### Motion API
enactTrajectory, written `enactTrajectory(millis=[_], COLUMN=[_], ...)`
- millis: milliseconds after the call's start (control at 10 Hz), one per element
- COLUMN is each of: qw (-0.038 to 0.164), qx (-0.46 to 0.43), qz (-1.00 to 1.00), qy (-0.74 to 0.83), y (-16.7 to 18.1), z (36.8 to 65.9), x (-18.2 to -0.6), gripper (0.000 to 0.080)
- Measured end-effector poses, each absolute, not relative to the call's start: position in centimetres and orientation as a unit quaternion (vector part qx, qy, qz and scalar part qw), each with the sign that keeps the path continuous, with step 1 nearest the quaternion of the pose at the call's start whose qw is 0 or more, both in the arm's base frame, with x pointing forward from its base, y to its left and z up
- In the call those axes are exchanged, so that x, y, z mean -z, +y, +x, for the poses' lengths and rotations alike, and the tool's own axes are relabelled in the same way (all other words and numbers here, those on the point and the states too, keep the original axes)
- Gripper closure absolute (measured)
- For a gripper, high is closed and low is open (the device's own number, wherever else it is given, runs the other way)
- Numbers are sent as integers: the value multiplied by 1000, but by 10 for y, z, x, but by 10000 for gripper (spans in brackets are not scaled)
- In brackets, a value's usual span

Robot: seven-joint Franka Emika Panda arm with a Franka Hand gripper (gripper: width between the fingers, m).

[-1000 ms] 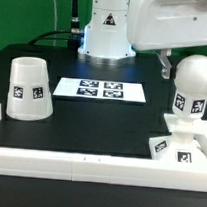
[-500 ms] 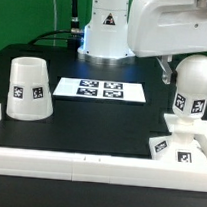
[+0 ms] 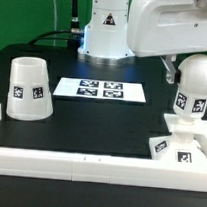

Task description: Assemble lamp

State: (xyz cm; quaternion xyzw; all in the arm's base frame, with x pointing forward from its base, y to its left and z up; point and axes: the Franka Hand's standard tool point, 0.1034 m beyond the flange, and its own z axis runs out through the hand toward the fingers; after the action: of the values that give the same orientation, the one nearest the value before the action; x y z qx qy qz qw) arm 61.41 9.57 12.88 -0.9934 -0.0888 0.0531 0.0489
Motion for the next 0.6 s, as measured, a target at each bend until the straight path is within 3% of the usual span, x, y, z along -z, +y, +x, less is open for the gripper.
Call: enactTrajectory(millis=[300, 600], qw=[48, 73], qx=[-56, -62], qz=[-997, -986], qy=[-38, 140], y=[96, 93], z=[614, 615], x=[-129, -128], gripper=[223, 222])
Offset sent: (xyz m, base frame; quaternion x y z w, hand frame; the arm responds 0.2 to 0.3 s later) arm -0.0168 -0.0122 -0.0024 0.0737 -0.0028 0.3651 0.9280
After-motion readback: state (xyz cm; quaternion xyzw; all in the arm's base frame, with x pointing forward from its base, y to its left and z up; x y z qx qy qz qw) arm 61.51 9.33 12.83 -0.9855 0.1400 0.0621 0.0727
